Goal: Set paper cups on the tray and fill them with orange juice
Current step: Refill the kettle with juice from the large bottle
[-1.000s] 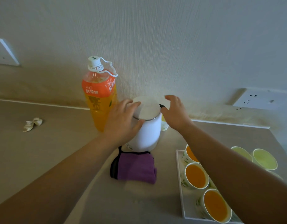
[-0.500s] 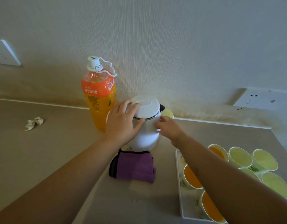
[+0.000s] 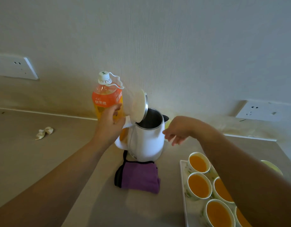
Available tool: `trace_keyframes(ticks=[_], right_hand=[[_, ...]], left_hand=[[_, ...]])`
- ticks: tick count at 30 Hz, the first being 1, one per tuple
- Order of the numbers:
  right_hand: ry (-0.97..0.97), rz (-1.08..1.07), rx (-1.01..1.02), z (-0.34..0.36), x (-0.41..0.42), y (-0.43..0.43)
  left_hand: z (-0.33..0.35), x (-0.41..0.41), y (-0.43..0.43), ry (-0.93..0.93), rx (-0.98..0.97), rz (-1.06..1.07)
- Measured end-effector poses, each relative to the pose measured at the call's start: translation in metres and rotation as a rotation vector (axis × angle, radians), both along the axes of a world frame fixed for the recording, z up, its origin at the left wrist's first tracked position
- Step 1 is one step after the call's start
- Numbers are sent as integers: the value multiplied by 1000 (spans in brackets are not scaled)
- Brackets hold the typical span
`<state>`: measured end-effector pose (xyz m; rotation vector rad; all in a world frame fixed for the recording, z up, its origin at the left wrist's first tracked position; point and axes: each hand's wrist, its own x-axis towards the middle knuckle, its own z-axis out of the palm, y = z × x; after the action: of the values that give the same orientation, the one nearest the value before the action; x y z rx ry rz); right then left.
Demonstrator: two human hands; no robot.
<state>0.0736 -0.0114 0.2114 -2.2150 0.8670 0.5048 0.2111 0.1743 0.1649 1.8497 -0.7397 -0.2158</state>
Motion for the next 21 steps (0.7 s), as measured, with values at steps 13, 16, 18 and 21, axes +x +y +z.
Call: trace_keyframes(ticks=[13, 16, 18, 21], right_hand=[[-641, 235, -490, 81, 140, 64], [-531, 325, -578, 71, 173, 70], [-488, 336, -638, 65, 189, 71], [-473, 302, -739, 59, 200, 76]], left_hand=[[21, 79, -13, 149, 49, 295], [13, 86, -11, 102, 33, 221], [11, 88, -10, 69, 22, 206], [6, 85, -8, 21, 43, 224]])
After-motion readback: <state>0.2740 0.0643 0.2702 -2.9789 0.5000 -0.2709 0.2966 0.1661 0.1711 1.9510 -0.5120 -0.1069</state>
